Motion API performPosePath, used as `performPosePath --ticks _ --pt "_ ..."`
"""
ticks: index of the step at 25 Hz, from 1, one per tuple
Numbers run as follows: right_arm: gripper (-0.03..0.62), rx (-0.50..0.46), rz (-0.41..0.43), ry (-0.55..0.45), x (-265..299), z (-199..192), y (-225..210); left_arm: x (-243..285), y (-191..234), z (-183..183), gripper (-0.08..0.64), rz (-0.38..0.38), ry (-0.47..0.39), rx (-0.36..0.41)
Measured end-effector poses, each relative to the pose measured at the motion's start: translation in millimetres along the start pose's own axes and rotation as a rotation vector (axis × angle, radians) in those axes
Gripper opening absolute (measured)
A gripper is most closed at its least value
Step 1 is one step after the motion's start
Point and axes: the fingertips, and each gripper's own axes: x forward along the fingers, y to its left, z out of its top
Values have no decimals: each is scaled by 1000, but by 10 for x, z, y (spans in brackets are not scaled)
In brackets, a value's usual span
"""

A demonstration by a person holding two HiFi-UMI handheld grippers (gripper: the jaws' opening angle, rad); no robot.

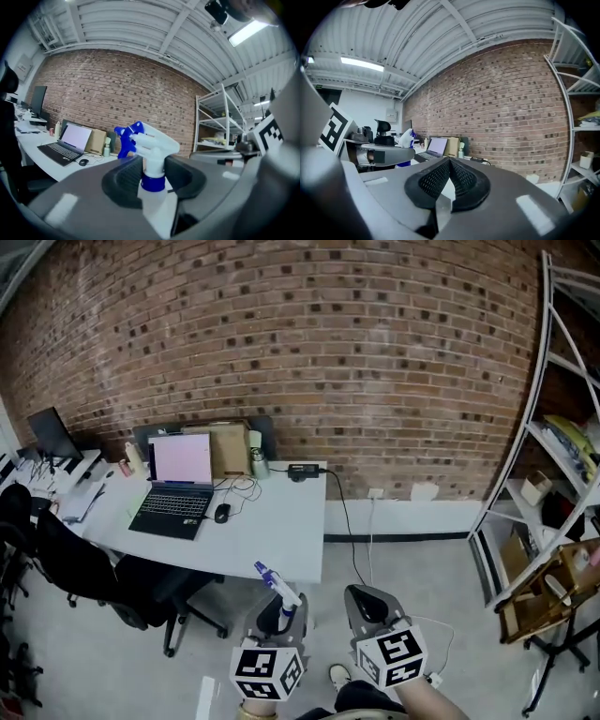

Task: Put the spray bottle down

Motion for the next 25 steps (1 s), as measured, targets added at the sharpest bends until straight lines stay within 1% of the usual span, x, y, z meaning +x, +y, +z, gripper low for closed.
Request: performPosePath --ticks 2,4,8,12,15,19,25 --pt "-2 -18 42 -2 299 72 -46 209 205 58 138 33 -15 -4" --pt "-2 -25 67 -12 589 166 -149 465 397 151 138 58 -35 0" --pt "-2 -27 103 -3 1111 278 -385 990 770 348 139 120 -73 1" --pt "-2 -1 119 17 1594 244 -627 1544 1148 463 139 163 -103 8" --pt "-2 -9 123 30 1943 189 -772 1903 1385 442 140 183 -108 6" --pt "-2 -6 126 49 2361 141 -947 2336 1612 389 140 188 -111 22" --pt "-2 14 163 81 2663 -9 -1031 2738 1805 248 140 211 -127 35"
